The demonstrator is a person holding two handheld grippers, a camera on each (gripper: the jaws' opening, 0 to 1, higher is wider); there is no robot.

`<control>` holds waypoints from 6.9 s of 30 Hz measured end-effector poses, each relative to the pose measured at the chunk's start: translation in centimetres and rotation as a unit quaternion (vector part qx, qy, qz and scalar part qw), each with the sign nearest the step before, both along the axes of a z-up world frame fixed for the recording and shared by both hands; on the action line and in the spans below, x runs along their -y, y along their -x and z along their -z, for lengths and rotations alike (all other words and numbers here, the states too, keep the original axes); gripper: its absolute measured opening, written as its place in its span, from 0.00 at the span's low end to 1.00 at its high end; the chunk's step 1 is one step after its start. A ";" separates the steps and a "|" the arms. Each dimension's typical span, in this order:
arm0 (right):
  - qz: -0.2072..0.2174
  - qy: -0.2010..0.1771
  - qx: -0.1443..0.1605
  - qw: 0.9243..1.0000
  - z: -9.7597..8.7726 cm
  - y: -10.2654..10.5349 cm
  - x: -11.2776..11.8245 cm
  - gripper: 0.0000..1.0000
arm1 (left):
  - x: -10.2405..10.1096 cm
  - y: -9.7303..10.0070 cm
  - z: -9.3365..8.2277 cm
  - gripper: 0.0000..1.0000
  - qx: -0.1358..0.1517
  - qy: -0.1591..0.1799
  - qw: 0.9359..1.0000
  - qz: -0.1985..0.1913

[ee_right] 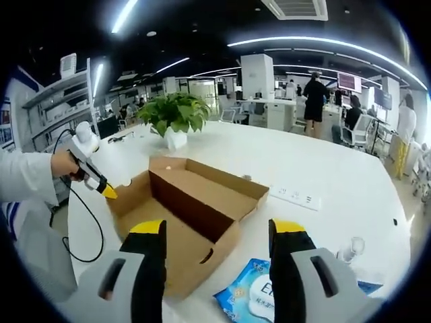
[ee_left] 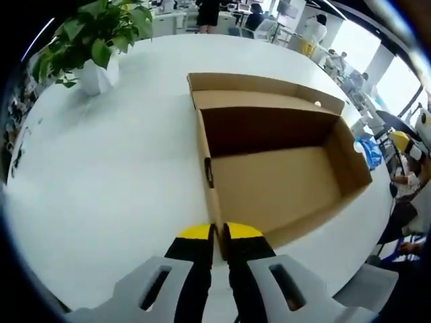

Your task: Operate the shoe box by opening the lid, removing the specified soft item, and placing it in the target area until the item is outside and the box remains undamaged.

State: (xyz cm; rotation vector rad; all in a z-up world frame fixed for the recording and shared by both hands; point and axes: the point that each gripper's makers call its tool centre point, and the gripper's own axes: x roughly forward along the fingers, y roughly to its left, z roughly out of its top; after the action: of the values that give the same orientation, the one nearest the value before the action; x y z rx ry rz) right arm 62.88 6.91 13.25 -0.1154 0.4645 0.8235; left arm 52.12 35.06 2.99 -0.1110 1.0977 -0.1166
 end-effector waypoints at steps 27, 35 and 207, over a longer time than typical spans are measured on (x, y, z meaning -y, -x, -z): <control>0.030 0.044 -0.054 0.997 2.3 -10.1 -1.7 0.49 | 0.2 0.3 0.0 0.02 -0.002 -0.010 1.000 -0.018; 0.028 0.073 -0.081 0.994 4.6 -13.0 -2.0 0.43 | 0.1 0.3 0.1 0.02 -0.001 -0.011 1.000 -0.023; 0.016 0.128 0.096 0.987 -2.9 6.7 -0.2 0.00 | 0.0 2.0 -2.2 0.25 0.129 0.046 0.990 -0.038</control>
State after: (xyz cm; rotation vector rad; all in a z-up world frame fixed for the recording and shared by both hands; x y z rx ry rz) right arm 56.18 7.12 16.10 -0.4206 0.3869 0.7100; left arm 50.08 35.04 5.16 -0.2145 0.8287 -0.1100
